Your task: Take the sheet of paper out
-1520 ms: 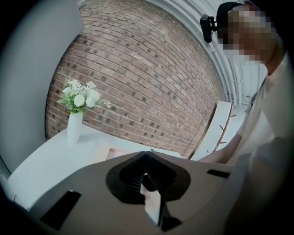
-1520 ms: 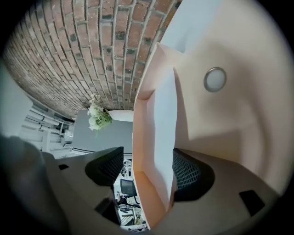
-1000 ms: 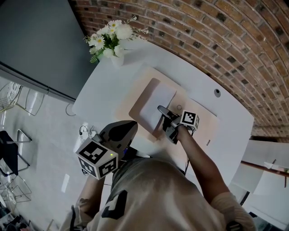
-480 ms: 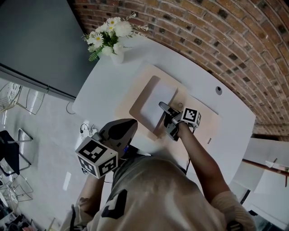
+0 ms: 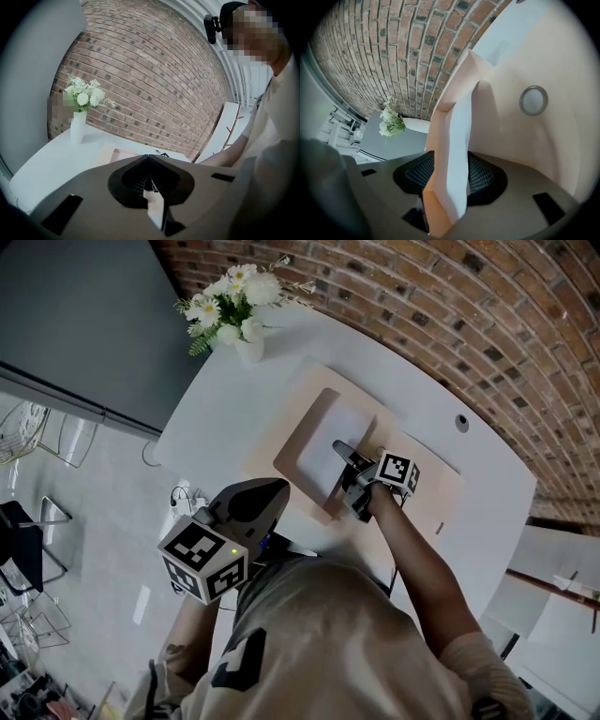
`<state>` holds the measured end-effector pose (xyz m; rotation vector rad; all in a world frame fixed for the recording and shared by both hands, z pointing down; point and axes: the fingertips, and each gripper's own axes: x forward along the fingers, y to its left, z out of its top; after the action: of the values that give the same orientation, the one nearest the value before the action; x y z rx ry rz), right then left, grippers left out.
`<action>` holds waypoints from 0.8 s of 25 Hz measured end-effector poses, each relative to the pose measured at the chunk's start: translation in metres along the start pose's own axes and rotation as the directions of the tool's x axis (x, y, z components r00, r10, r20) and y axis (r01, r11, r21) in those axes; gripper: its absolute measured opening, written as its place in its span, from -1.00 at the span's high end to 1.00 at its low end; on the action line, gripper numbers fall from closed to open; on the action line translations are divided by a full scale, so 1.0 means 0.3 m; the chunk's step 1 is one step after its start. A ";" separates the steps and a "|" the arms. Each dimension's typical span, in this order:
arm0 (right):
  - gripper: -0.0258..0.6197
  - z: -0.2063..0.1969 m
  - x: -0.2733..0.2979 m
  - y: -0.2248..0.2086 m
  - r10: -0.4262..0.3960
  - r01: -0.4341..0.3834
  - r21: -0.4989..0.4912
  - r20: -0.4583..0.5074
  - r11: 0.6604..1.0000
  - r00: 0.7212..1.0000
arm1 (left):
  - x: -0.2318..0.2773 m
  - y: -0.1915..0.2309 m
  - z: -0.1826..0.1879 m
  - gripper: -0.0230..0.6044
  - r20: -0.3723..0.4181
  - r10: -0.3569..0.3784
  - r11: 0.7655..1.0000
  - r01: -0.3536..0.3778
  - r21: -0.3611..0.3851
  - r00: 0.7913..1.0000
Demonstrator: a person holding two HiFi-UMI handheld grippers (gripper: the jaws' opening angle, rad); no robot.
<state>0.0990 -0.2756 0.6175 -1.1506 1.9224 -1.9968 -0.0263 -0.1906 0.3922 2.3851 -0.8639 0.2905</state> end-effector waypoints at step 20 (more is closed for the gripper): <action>0.53 0.018 0.039 -0.006 -0.044 0.044 -0.045 -0.005 0.998 0.999 | -0.017 -0.010 -0.020 0.88 -0.009 0.015 1.000 -0.015 -0.005 1.000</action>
<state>0.0949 -0.2864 0.6234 -1.2097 1.9712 -1.9907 -0.0284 -0.1825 0.3938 2.3718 -0.8774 0.3048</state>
